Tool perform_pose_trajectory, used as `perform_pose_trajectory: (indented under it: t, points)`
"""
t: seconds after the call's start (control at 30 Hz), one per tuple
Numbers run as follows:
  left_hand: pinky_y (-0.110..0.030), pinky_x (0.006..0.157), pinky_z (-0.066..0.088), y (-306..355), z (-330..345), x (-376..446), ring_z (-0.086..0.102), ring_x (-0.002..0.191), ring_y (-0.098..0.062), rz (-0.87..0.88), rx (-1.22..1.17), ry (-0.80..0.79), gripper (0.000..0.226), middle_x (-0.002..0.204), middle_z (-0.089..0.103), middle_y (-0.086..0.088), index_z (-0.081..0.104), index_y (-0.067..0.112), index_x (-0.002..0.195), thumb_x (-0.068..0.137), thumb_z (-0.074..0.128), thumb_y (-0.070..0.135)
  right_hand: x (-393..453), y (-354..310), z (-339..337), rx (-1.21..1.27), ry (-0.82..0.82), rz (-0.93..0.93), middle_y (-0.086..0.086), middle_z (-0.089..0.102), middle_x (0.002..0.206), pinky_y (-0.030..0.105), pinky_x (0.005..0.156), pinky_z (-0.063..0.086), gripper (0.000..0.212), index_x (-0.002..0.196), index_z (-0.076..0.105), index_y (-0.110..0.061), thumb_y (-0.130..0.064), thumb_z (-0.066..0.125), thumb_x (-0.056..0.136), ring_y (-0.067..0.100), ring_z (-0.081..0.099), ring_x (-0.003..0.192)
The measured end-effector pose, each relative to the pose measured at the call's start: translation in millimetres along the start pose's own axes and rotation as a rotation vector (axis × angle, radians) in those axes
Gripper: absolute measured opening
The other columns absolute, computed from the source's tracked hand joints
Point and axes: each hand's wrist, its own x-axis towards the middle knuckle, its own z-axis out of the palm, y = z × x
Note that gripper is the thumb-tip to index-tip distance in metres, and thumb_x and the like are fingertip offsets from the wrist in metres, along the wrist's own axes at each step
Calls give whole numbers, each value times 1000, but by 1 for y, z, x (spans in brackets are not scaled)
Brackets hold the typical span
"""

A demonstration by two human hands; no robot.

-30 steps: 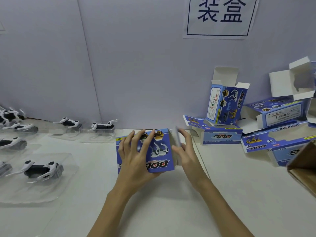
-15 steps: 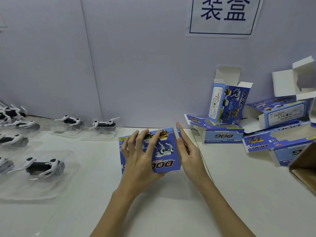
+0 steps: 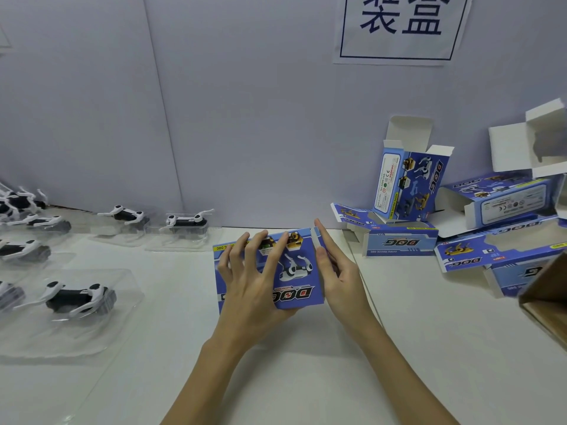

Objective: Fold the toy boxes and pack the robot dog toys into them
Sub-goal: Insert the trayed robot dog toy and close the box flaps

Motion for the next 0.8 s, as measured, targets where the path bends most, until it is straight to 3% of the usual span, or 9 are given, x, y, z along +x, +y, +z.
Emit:
perform_pose_trajectory:
  t: [0.37, 0.47, 0.6, 0.8]
  points:
    - [-54, 117, 18, -1, 3, -1, 27, 150, -36, 30, 47, 46, 108, 161, 32, -8, 35, 29, 158, 68, 73, 75, -1, -1, 1, -3, -25, -1, -8, 76, 118, 36, 71, 66, 55, 152, 45, -44, -41, 52, 98, 21, 75, 106]
    - [-51, 117, 16, -1, 4, -2, 27, 149, -36, 41, 65, 61, 109, 161, 33, -8, 38, 28, 158, 68, 76, 74, -2, -1, 2, -6, -61, 15, 1, 69, 131, 41, 79, 66, 53, 151, 43, -50, -43, 49, 99, 22, 72, 114]
    - [-54, 115, 21, 1, 3, -2, 29, 148, -37, 34, 43, 69, 108, 161, 34, -7, 33, 30, 160, 70, 72, 76, -4, -5, 1, 5, -152, 31, -1, 56, 147, 36, 82, 64, 52, 154, 35, -53, -43, 41, 103, 19, 66, 125]
    - [-50, 112, 24, 5, -2, 1, 34, 146, -34, 6, -15, 82, 106, 158, 35, -4, 33, 33, 160, 71, 68, 80, -4, -17, -8, 99, -215, 37, -9, 58, 147, 35, 84, 64, 62, 156, 31, -44, -36, 48, 97, 16, 66, 125]
